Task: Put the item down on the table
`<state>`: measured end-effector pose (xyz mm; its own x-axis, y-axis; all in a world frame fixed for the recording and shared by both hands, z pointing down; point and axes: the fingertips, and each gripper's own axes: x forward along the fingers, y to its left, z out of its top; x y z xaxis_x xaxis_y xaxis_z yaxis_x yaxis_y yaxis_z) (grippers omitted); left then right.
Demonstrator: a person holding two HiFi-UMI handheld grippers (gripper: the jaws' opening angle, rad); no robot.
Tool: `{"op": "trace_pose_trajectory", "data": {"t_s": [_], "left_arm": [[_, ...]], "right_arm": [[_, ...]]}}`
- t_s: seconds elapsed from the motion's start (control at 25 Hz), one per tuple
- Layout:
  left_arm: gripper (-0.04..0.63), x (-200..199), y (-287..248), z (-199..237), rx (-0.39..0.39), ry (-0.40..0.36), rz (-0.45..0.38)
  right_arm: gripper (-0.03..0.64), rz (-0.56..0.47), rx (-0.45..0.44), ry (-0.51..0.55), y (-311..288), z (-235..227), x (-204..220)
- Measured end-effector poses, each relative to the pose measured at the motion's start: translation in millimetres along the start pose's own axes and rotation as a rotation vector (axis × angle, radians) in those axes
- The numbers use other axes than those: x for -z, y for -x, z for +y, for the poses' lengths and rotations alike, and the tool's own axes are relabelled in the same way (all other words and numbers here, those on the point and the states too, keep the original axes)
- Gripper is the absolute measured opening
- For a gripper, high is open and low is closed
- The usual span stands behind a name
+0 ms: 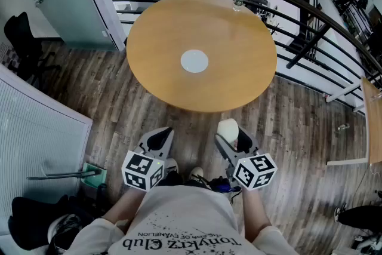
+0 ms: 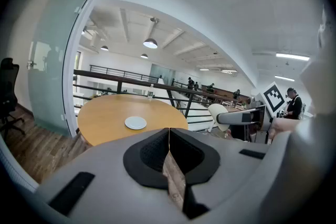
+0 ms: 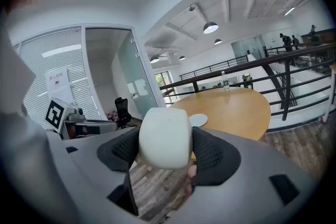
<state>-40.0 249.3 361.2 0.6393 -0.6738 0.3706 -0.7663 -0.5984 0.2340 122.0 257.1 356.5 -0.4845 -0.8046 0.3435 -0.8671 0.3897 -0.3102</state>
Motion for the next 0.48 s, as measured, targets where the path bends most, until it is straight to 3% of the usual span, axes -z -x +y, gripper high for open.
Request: {"op": "trace_pose_trajectory", "data": {"t_s": [0.48], "left_arm": [[0.025,-5.0,-10.6,0.1,0.018,-0.002,0.004]], "right_arm": [[0.327,0.007,0.007,-0.01,-4.6,-9.2,-3.1]]}}
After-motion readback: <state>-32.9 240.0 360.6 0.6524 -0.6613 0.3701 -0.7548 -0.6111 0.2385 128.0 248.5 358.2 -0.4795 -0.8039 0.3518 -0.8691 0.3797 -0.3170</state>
